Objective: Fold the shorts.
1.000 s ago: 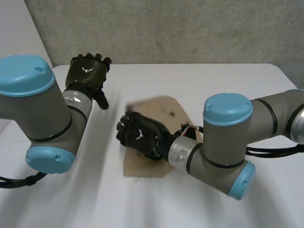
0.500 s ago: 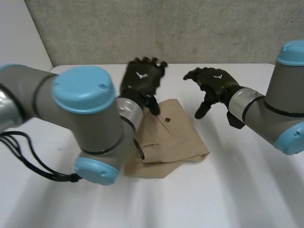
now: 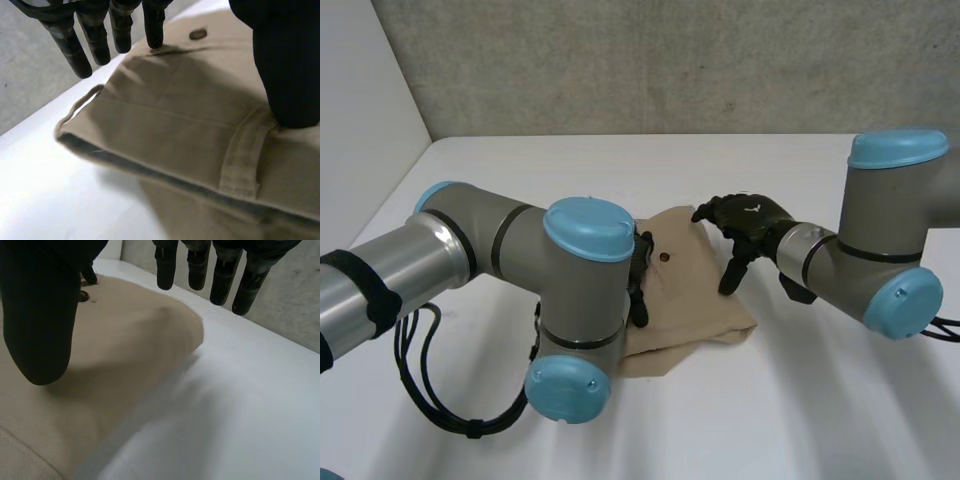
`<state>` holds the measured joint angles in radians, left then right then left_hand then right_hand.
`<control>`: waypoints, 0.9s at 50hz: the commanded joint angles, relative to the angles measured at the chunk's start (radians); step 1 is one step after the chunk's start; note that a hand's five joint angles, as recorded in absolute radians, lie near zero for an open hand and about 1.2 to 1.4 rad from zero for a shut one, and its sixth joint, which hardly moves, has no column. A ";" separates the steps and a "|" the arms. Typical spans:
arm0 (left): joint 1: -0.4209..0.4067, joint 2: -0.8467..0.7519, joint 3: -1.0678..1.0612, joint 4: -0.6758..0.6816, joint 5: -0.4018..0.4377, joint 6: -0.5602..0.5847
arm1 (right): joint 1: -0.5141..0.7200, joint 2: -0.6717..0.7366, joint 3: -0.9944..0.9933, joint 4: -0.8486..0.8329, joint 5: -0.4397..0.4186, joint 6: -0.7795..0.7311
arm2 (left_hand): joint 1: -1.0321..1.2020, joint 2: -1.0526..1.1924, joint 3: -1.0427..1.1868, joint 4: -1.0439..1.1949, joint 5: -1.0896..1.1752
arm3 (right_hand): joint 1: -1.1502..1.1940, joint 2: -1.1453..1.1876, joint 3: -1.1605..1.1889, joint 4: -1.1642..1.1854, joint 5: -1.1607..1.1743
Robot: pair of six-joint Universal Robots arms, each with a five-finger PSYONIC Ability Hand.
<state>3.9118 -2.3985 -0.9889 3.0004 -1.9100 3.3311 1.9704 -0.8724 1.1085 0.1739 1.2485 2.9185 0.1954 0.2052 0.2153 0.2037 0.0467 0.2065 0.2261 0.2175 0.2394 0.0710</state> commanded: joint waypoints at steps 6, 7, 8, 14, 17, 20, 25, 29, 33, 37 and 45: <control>0.040 0.002 -0.022 -0.017 0.003 0.165 | 0.074 0.085 -0.038 -0.005 -0.027 -0.053 | -0.017 -0.027 -0.037 -0.025 -0.043 | -0.032 -0.052 -0.043 -0.065 -0.071; 0.043 0.002 -0.022 -0.017 0.005 0.178 | 0.076 0.105 -0.050 -0.005 -0.017 -0.074 | -0.017 -0.027 -0.037 -0.025 -0.043 | -0.032 -0.052 -0.043 -0.065 -0.071; 0.047 0.001 -0.023 -0.017 0.006 0.204 | 0.077 0.113 -0.058 -0.005 -0.014 -0.084 | -0.017 -0.027 -0.037 -0.025 -0.043 | -0.032 -0.052 -0.043 -0.065 -0.071; 0.070 -0.001 -0.034 -0.015 0.009 0.255 | 0.077 0.165 -0.105 -0.001 0.037 -0.154 | -0.020 -0.030 -0.040 -0.028 -0.046 | -0.032 -0.052 -0.043 -0.065 -0.071; 0.077 0.001 -0.039 -0.015 0.012 0.254 | 0.077 0.162 -0.108 0.001 0.058 -0.159 | -0.021 -0.031 -0.041 -0.029 -0.047 | -0.032 -0.052 -0.043 -0.065 -0.071; 0.078 0.005 -0.045 -0.014 0.014 0.254 | 0.077 0.142 -0.105 0.013 0.062 -0.154 | -0.021 -0.031 -0.041 -0.029 -0.047 | -0.032 -0.052 -0.043 -0.065 -0.071; 0.072 0.050 -0.047 -0.014 0.040 0.246 | 0.074 0.055 -0.088 0.026 0.066 -0.147 | -0.021 -0.031 -0.041 -0.029 -0.047 | -0.032 -0.052 -0.043 -0.065 -0.071; 0.075 0.175 -0.054 -0.012 0.057 0.237 | 0.067 -0.055 -0.064 0.016 0.075 -0.098 | -0.021 -0.031 -0.041 -0.029 -0.047 | -0.032 -0.052 -0.043 -0.065 -0.071; 0.101 0.306 -0.074 -0.008 0.068 0.190 | 0.059 -0.193 -0.058 0.010 0.150 0.037 | -0.021 -0.031 -0.041 -0.029 -0.047 | -0.032 -0.052 -0.043 -0.065 -0.071; 0.178 0.450 -0.086 -0.014 0.077 0.078 | 0.038 -0.278 -0.059 0.012 0.221 0.106 | -0.021 -0.031 -0.041 -0.029 -0.047 | -0.032 -0.052 -0.043 -0.065 -0.071; 0.314 0.630 -0.093 -0.173 0.187 -0.116 | -0.045 -0.408 -0.068 0.058 0.293 0.117 | -0.017 -0.027 -0.037 -0.025 -0.043 | -0.032 -0.052 -0.043 -0.065 -0.071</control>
<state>4.1404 -1.8720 -1.0773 2.9451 -1.8012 3.3375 1.9805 -1.2041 1.0473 0.1936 1.4935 3.0320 0.1954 0.2052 0.2153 0.2037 0.0463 0.1846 0.2260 0.2131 0.2394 0.0686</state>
